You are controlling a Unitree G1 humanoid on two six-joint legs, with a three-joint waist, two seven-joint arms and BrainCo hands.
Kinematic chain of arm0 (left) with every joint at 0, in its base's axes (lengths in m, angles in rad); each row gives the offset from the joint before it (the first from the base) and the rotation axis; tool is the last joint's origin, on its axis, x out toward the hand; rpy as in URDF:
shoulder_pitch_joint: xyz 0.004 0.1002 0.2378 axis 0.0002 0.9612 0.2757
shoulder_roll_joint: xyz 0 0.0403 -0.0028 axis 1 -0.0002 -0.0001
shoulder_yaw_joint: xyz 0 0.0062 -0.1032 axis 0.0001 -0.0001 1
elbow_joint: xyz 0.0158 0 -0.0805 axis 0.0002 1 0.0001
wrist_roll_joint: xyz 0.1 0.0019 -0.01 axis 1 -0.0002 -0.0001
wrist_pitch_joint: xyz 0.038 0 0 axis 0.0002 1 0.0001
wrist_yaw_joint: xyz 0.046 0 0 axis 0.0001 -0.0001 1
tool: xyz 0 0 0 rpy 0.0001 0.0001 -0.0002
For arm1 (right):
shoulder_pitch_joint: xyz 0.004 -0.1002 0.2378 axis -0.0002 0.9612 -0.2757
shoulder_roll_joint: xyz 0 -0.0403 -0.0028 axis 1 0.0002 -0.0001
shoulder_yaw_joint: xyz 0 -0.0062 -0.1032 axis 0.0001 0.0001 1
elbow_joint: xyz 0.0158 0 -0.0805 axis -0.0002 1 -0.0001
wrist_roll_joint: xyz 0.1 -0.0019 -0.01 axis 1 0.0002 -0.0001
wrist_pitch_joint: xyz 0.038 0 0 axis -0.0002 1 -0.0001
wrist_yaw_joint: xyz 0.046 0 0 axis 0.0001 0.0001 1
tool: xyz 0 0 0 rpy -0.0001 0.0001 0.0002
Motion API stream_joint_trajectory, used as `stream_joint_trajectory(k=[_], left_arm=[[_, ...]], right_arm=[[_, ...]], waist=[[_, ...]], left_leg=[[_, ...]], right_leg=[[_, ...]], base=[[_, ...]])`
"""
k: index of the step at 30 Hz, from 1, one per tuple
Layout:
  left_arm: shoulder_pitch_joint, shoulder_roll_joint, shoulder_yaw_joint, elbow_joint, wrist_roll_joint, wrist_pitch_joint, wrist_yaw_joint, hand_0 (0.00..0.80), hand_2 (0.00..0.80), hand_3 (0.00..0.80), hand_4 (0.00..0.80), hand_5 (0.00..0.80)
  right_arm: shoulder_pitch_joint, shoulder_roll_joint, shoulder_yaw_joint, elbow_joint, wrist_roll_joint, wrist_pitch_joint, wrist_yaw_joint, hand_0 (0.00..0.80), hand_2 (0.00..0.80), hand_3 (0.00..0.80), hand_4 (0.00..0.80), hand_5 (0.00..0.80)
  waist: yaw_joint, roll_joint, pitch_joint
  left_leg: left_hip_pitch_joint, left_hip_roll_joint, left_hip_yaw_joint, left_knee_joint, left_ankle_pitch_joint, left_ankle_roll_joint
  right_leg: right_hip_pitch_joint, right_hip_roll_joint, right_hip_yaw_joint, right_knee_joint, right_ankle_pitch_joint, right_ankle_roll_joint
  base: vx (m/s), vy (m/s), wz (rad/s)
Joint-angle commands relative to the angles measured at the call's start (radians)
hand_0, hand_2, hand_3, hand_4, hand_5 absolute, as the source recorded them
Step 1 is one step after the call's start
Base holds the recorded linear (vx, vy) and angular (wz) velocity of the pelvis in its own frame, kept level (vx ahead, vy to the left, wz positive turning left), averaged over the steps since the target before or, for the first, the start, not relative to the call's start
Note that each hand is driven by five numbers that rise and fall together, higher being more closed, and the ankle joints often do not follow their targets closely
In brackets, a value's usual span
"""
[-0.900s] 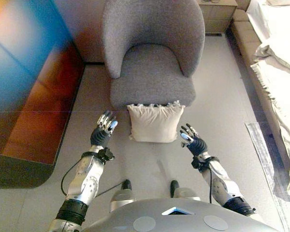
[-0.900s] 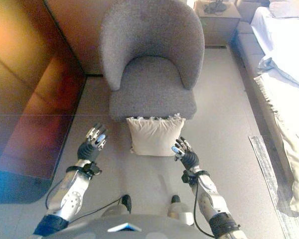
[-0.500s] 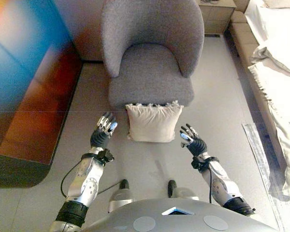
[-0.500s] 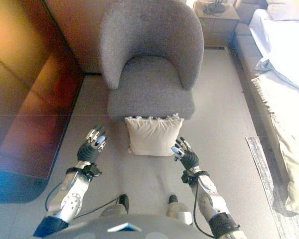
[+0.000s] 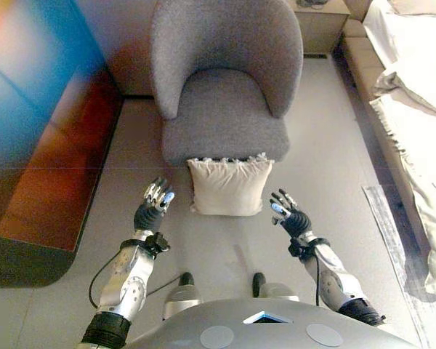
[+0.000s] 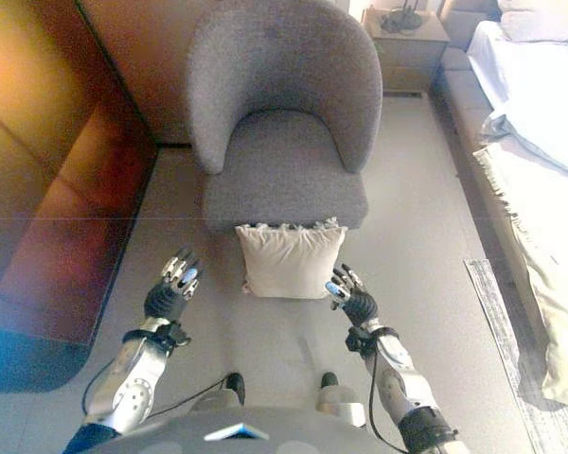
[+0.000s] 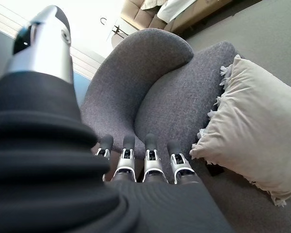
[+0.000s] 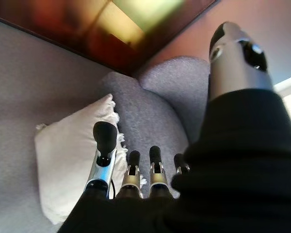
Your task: Pick up the cushion and take it to the sofa
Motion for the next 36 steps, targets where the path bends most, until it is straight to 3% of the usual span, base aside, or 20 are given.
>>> stream_joint_trajectory(k=[1,4,10,14,16,17,19,22,26,29,31,33,36], left_arm=[[-0.023,0.013,0.060,-0.067,-0.051,-0.058,-0.028,0.000,0.000,0.000,0.000,0.000],[-0.030,0.013,0.056,-0.063,-0.061,-0.051,-0.039,0.000,0.000,0.000,0.000,0.000],[-0.046,0.020,0.055,-0.046,-0.018,-0.060,-0.020,0.000,0.000,0.000,0.000,0.000],[-0.064,0.034,0.065,-0.030,-0.014,-0.079,-0.013,0.000,0.000,0.000,0.000,0.000],[-0.073,0.040,0.073,-0.013,-0.015,-0.081,-0.022,0.000,0.000,0.000,0.000,0.000],[-0.076,0.039,0.083,0.004,-0.019,-0.078,-0.035,0.000,0.000,0.000,0.000,0.000],[-0.074,0.045,0.098,0.003,-0.020,-0.056,-0.048,0.000,0.000,0.000,0.000,0.000],[-0.076,0.056,0.111,-0.006,-0.016,-0.024,-0.071,0.000,0.000,0.000,0.000,0.000],[-0.079,0.058,0.097,-0.028,-0.017,-0.018,-0.071,0.000,0.000,0.000,0.000,0.000],[-0.073,0.059,0.066,-0.036,-0.017,-0.025,-0.070,0.000,0.000,0.000,0.000,0.000],[-0.068,0.063,0.060,-0.042,-0.011,-0.022,-0.078,0.000,0.000,0.000,0.000,0.000],[-0.056,0.064,0.059,-0.052,0.010,-0.014,-0.094,0.000,0.000,0.000,0.000,0.000],[-0.036,0.060,0.065,-0.061,0.020,-0.018,-0.098,0.000,0.000,0.000,0.000,0.000]], right_arm=[[-0.016,-0.022,-0.032,-0.104,0.015,-0.023,0.026,0.000,0.000,0.000,0.000,0.000],[-0.010,-0.028,-0.038,-0.099,0.025,-0.039,0.030,0.000,0.000,0.000,0.000,0.000],[0.008,-0.001,-0.049,-0.094,0.046,-0.047,0.024,0.000,0.000,0.000,0.000,0.000],[0.006,0.041,-0.050,-0.076,0.029,-0.070,0.035,0.000,0.000,0.000,0.000,0.000],[0.007,0.058,-0.049,-0.053,0.008,-0.089,0.026,0.000,0.000,0.000,0.000,0.000],[0.008,0.061,-0.051,-0.050,0.007,-0.090,0.009,0.000,0.000,0.000,0.000,0.000],[0.018,0.059,-0.054,-0.056,0.012,-0.096,-0.007,0.000,0.000,0.000,0.000,0.000],[0.043,0.058,-0.077,-0.052,0.033,-0.107,-0.019,0.000,0.000,0.000,0.000,0.000],[0.080,0.059,-0.102,-0.055,0.038,-0.115,-0.009,0.000,0.000,0.000,0.000,0.000],[0.064,0.046,-0.099,-0.047,0.064,-0.121,-0.019,0.000,0.000,0.000,0.000,0.000],[0.056,0.039,-0.105,-0.049,0.082,-0.111,-0.017,0.000,0.000,0.000,0.000,0.000],[0.049,0.037,-0.116,-0.042,0.093,-0.105,-0.012,0.000,0.000,0.000,0.000,0.000],[0.048,0.040,-0.124,-0.027,0.090,-0.102,0.012,0.000,0.000,0.000,0.000,0.000]], waist=[[0.020,-0.052,0.038],[0.014,-0.048,0.048],[-0.011,-0.028,0.031],[-0.013,-0.012,0.038],[-0.008,-0.004,0.048],[-0.012,0.006,0.056],[-0.019,0.006,0.062],[-0.040,-0.012,0.057],[-0.085,-0.054,0.047],[-0.110,-0.075,0.050],[-0.116,-0.069,0.060],[-0.114,-0.073,0.072],[-0.110,-0.080,0.078]], left_leg=[[-0.157,-0.023,-0.026,0.338,-0.094,0.032],[-0.172,-0.046,-0.001,0.341,-0.096,0.041],[-0.068,-0.088,0.040,0.141,-0.115,0.084],[-0.079,-0.101,0.036,0.148,-0.132,0.129],[-0.092,-0.108,0.042,0.174,-0.149,0.148],[-0.087,-0.108,0.045,0.180,-0.156,0.154],[-0.074,-0.112,0.045,0.180,-0.162,0.154],[-0.049,-0.131,0.018,0.175,-0.170,0.147],[-0.017,-0.168,-0.042,0.185,-0.220,0.140],[0.018,-0.198,-0.083,0.181,-0.270,0.149],[0.043,-0.190,-0.095,0.186,-0.293,0.153],[0.076,-0.188,-0.097,0.208,-0.329,0.154],[0.098,-0.185,-0.073,0.245,-0.368,0.159]], right_leg=[[-0.053,0.029,-0.034,0.082,-0.020,-0.034],[-0.060,0.026,-0.051,0.098,-0.020,-0.028],[-0.082,-0.003,-0.066,0.147,-0.034,0.011],[-0.158,-0.035,-0.071,0.389,-0.066,0.030],[-0.205,-0.065,-0.090,0.551,-0.045,0.023],[-0.244,-0.070,-0.075,0.661,-0.012,0.018],[-0.281,-0.064,-0.053,0.720,0.017,0.016],[-0.290,-0.055,-0.012,0.604,0.056,0.024],[-0.288,-0.057,0.076,0.261,0.098,0.060],[-0.352,-0.055,0.111,0.071,0.215,0.100],[-0.390,-0.040,0.089,0.034,0.230,0.103],[-0.440,-0.050,0.038,0.028,0.256,0.102],[-0.438,-0.065,-0.016,0.106,0.251,0.093]], base=[[-0.092,0.004,0.00],[-0.036,0.059,0.04],[0.062,0.170,-0.02],[0.025,0.174,0.05],[0.019,0.215,0.10],[0.060,0.197,0.19],[0.117,0.123,0.30],[0.202,-0.016,0.33],[0.290,-0.128,0.39],[0.358,-0.110,0.53],[0.345,-0.086,0.59],[0.459,-0.110,0.29],[0.391,-0.080,0.11]])
